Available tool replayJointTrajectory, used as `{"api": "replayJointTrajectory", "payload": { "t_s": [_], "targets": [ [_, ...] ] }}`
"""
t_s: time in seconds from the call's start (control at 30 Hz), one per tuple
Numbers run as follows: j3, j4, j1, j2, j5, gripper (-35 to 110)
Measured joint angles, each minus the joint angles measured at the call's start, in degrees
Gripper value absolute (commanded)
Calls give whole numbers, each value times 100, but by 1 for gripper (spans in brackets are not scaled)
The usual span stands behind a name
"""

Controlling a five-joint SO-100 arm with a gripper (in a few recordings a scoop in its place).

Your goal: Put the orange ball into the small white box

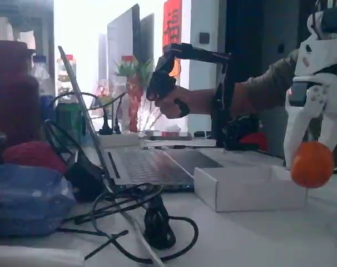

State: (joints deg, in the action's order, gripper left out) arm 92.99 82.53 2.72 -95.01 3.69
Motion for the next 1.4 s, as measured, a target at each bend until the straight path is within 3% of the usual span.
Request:
{"api": "replayJointTrajectory", "payload": {
  "t_s": [0.27,0.83,1.4],
  "targets": [
    [0,0,-905,0,-53,5],
    [-18,316,-1107,-940,-88,5],
    [-9,316,-3023,-958,-545,5]
  ]
}}
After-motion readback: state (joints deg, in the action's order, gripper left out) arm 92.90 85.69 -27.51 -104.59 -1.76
